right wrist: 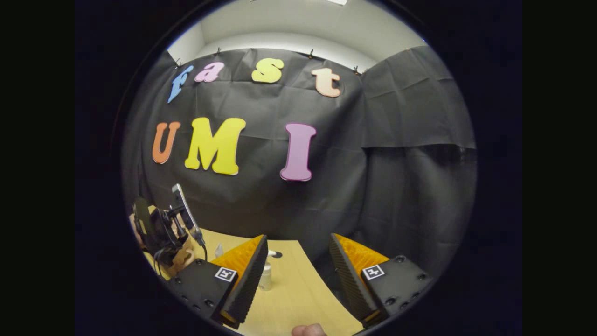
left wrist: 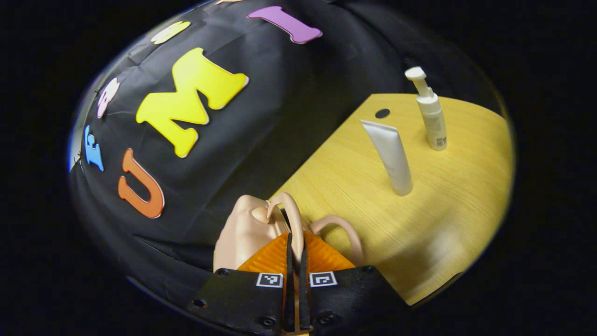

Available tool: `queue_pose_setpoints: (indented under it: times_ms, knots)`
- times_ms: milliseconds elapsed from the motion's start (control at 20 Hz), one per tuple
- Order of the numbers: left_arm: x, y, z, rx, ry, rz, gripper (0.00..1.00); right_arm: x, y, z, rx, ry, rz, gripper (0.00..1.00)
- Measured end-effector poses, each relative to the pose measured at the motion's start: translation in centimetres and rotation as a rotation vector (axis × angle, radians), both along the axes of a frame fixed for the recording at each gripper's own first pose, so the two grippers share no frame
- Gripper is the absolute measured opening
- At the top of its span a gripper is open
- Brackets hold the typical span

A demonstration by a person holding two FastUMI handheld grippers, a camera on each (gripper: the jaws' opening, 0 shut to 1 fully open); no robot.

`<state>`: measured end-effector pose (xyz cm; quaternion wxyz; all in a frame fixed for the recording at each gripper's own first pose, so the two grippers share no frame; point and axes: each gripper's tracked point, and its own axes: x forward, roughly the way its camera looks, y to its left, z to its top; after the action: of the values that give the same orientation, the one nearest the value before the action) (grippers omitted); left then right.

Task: First open the suitcase, pack the skin care products into it, and then close the suitcase.

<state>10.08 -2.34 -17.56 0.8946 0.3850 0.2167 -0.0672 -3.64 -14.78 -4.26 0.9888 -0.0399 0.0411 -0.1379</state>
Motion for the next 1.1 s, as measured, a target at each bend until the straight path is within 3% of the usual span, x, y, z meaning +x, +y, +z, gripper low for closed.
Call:
queue_pose_setpoints:
  times_ms: [150,300,500,800,1100]
  knots:
    - [0.0,4.6,6.6,-0.115,-0.123,0.075,0.04,1.4,3.4,0.8,-0.003,-0.02,0.07,0.79]
    - [-0.5,12.3,11.7,-0.19,-0.251,0.216,0.03,2.6,7.2,1.7,0.014,-0.031,0.14,0.79]
    - [-0.8,23.6,13.8,-0.333,-0.336,0.38,0.03,3.6,11.3,3.3,-0.002,-0.04,0.217,0.79]
    - [-1.1,38.4,8.6,-0.55,-0.384,0.565,0.04,3.7,15.5,3.5,-0.042,-0.007,0.257,0.79]
    - [0.9,46.3,-2.9,-0.727,-0.204,0.681,0.03,2.9,17.4,3.4,-0.122,0.028,0.257,0.79]
